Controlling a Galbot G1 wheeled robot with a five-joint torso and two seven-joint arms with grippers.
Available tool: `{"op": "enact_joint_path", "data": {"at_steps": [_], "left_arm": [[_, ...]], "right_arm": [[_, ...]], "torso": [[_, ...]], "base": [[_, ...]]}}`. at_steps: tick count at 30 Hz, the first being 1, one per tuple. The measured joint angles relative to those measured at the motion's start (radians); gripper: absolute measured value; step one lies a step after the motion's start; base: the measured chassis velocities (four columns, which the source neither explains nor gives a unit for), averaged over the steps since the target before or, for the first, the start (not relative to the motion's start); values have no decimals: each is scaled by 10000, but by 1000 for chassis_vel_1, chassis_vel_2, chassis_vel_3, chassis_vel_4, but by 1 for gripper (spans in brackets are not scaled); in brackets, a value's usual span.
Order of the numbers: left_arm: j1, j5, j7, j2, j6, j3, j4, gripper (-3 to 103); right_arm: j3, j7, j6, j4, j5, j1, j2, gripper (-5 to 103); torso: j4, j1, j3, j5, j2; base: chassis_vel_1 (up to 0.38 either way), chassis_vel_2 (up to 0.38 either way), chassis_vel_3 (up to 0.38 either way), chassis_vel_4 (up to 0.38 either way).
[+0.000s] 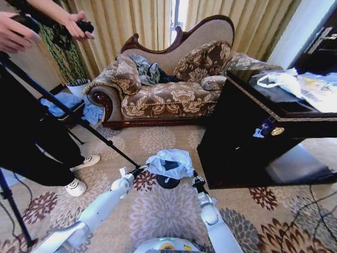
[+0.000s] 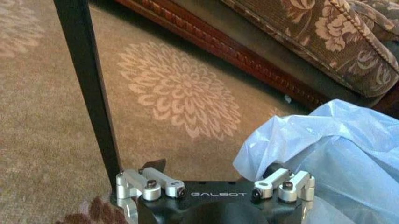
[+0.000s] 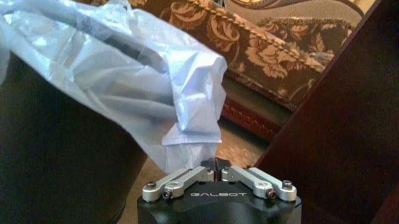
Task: Place a garbage bag over the trash bin.
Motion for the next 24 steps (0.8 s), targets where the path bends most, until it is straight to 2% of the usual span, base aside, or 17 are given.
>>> {"op": "enact_joint_path", "data": {"at_steps": [4, 6, 7, 9, 10, 14, 17, 19, 20, 22, 23, 24], "left_arm": [[-54, 232, 17, -122, -142, 46, 310, 98], [-35, 426, -14, -115, -243, 90, 326, 98], [-35, 426, -14, -115, -243, 90, 326, 98], [-22, 844, -43, -51, -484, 123, 315, 98], [-22, 844, -43, -51, -484, 123, 315, 98], [107, 1201, -80, 252, -662, 165, -15, 100], [218, 1202, -143, 455, -644, 170, -334, 100], [396, 1156, -214, 793, -578, 194, -818, 100], [396, 1156, -214, 793, -578, 194, -818, 100], [533, 1095, -285, 1040, -523, 178, -1180, 100], [533, 1095, -285, 1040, -523, 178, -1180, 100], [583, 1065, -306, 1109, -513, 158, -1300, 100]], "right_arm": [[70, 7, 283, -64, 49, -100, 49, -3], [14, -118, 309, 811, 792, -565, -239, 8], [14, -118, 309, 811, 792, -565, -239, 8], [21, -522, 770, 1587, 1546, -1151, -652, 18], [21, -522, 770, 1587, 1546, -1151, -652, 18], [154, -1083, 1260, 2637, 2390, -1905, -1108, 40], [167, -1268, 1309, 2923, 2627, -2058, -1203, 45], [228, -1519, 1408, 3385, 2903, -2255, -1315, 56], [228, -1519, 1408, 3385, 2903, -2255, -1315, 56], [330, -1671, 1414, 3866, 3157, -2410, -1390, 66], [330, -1671, 1414, 3866, 3157, -2410, -1390, 66], [361, -1719, 1404, 4020, 3257, -2460, -1424, 72]], "torso": [[1, 0, 0, 2, 0], [0, 0, 0, 1, 0], [0, 0, 0, 1, 0], [0, -1, 0, -1, 0], [0, -1, 0, -1, 0], [-1, 0, 0, -1, 0], [-1, 0, 0, 0, 0], [3, 0, 0, 2, 0], [3, 0, 0, 2, 0], [2, -1, 0, 1, 0], [2, -1, 0, 1, 0], [1, 0, -1, -1, 0]], "base": [[0, 0, 0, 0], [0, 0, 0, 0], [0, 0, 0, 0], [0, 0, 0, 0], [0, 0, 0, 0], [0, 0, 0, 0], [0, 0, 0, 0], [0, 0, 0, 0], [0, 0, 0, 0], [0, 0, 0, 0], [0, 0, 0, 0], [0, 0, 0, 0]]}}
